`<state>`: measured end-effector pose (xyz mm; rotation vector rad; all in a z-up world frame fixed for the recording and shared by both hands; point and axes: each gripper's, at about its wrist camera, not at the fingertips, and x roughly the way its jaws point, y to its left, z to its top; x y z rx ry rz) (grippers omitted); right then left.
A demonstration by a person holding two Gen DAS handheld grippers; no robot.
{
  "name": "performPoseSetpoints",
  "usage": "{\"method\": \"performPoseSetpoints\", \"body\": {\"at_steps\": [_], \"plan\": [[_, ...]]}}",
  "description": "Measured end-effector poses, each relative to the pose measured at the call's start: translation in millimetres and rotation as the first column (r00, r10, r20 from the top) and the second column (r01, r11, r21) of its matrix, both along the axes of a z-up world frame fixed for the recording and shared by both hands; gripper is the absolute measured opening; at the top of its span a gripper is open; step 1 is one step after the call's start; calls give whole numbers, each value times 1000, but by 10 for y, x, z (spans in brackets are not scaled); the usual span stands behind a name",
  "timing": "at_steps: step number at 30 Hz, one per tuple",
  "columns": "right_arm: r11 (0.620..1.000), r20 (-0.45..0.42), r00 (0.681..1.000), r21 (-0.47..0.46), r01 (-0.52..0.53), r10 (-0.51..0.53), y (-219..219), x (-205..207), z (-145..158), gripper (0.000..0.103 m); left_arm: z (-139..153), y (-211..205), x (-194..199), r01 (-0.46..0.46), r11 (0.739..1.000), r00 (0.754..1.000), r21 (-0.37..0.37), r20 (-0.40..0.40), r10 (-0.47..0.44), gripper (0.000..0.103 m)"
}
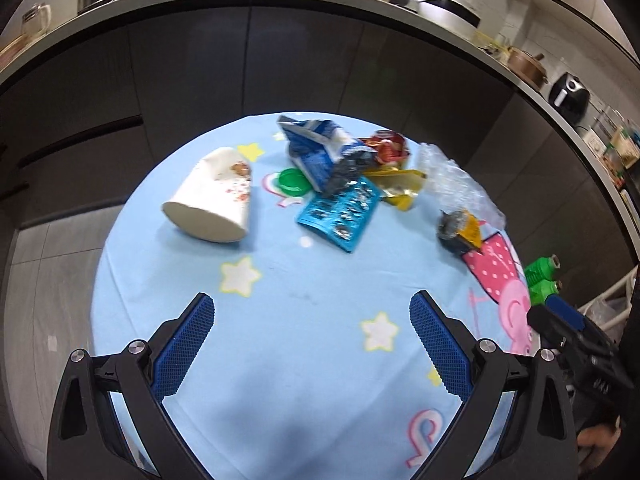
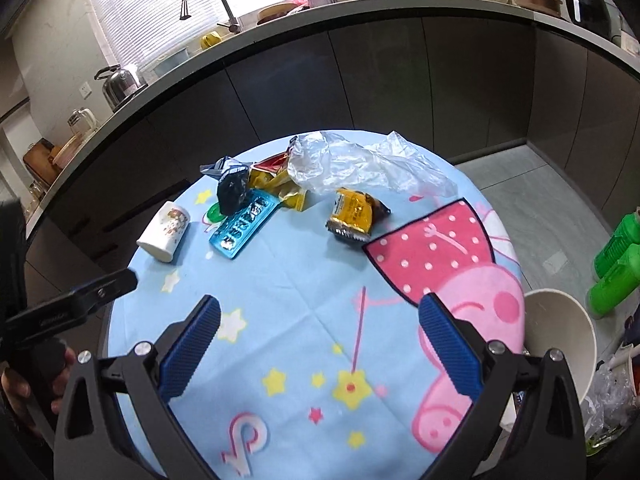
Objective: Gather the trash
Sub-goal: 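Move both tools back over the table toward the paper cup and blister pack, then grasp the white paper cup with the left tool while the right tool grasps the silver blister pack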
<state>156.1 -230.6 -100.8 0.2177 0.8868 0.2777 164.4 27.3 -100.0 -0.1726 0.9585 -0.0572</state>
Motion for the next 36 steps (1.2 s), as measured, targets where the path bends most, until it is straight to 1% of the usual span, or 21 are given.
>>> {"method": "performPoseSetpoints", "body": {"at_steps": [1, 2, 3, 5, 8, 12, 16, 20, 22, 25, 27, 29, 30, 31, 33, 34, 36], "plan": [[1000, -3, 1000, -4, -2, 2, 25, 59, -14, 98, -11, 72, 23, -11, 1000, 1000, 3, 0, 11, 95], [1000, -9, 1000, -6, -7, 7, 56, 116, -22, 96, -17, 145, 49, -24, 1000, 1000, 7, 0, 24, 95], [1000, -14, 1000, -4, -19, 19, 100, 181, -30, 93, -20, 215, 79, -36, 999, 999, 9, 0, 36, 95], [999, -16, 999, -3, -40, 40, 178, 261, -34, 92, -27, 379, 146, -66, 998, 998, 10, 0, 66, 95], [997, -23, 996, -4, -83, 83, 364, 387, -46, 87, -25, 581, 264, -94, 995, 996, 20, 2, 94, 95], [991, -39, 990, -4, -136, 136, 677, 506, -113, 86, -58, 752, 484, -96, 994, 995, 60, -5, 96, 95], [988, -62, 986, 2, -154, 153, 998, 637, -208, 86, -150, 827, 737, -92, 993, 995, 68, -36, 94, 95], [995, -129, 986, 10, -103, 104, 1302, 877, -383, 85, -250, 863, 933, -73, 993, 995, 92, -58, 78, 95], [997, -158, 986, -32, -64, 59, 1465, 1013, -474, 82, -280, 913, 983, -68, 994, 995, 82, -64, 73, 95], [995, -192, 981, -99, 18, -37, 1648, 1202, -588, 81, -289, 1008, 1032, -60, 996, 996, 70, -68, 65, 94], [990, -194, 979, -134, 44, -70, 1749, 1273, -625, 81, -301, 1053, 1074, -46, 997, 996, 60, -77, 51, 93], [979, -177, 980, -197, 54, -89, 1850, 1315, -647, 81, -318, 1075, 1115, -24, 999, 996, 48, -85, 28, 87], [975, -173, 981, -215, 47, -86, 1868, 1320, -662, 77, -330, 1079, 1139, -14, 999, 996, 45, -91, 18, 85], [972, -168, 982, -231, 40, -81, 1889, 1315, -665, 75, -343, 1081, 1160, -4, 999, 995, 40, -97, 8, 83], [969, -152, 986, -247, 25, -64, 1915, 1279, -650, 63, -381, 1080, 1204, 13, 1000, 994, 27, -109, -10, 78], [967, -145, 988, -253, 18, -56, 1904, 1250, -635, 61, -405, 1075, 1224, 18, 1000, 993, 21, -118, -15, 74], [971, -133, 990, -239, 7, -40, 1854, 1176, -594, 50, -447, 1067, 1244, 25, 1000, 991, -6, -135, -26, 68]]}}
